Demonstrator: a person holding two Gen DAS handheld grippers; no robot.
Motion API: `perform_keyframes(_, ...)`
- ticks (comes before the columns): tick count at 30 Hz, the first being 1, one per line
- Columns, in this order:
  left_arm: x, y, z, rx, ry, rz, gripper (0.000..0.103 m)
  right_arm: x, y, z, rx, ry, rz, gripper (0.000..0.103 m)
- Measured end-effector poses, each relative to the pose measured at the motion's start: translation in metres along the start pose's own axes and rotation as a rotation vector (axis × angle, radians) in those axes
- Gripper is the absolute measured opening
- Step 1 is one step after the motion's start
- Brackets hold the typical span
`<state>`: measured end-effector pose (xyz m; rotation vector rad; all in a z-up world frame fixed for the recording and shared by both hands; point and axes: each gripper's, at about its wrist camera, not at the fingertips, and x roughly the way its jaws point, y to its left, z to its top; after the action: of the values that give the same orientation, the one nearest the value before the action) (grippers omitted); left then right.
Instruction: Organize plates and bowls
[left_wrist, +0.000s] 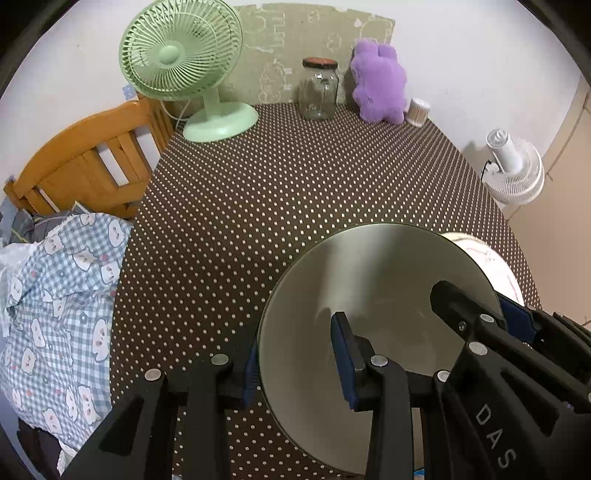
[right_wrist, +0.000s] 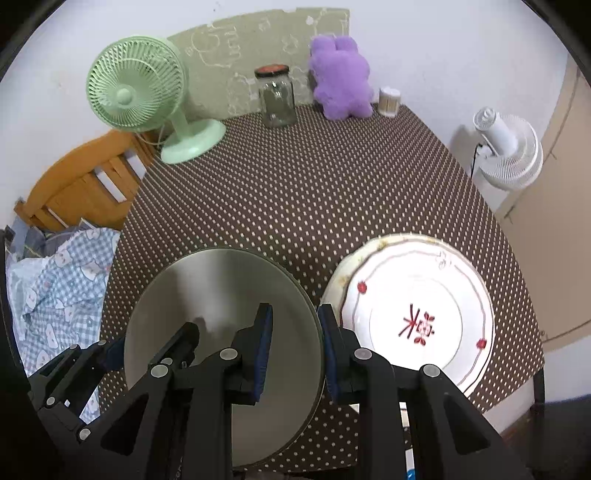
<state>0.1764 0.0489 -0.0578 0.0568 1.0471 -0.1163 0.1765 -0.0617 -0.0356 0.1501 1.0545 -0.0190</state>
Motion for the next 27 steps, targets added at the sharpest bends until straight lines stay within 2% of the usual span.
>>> perform_keyframes(27, 0.036, 0.012, -0.005, -0.006, 0.073, -0.001, 0.034, 0.04, 0.01, -0.002, -0.003, 0.078, -0.019, 0.029)
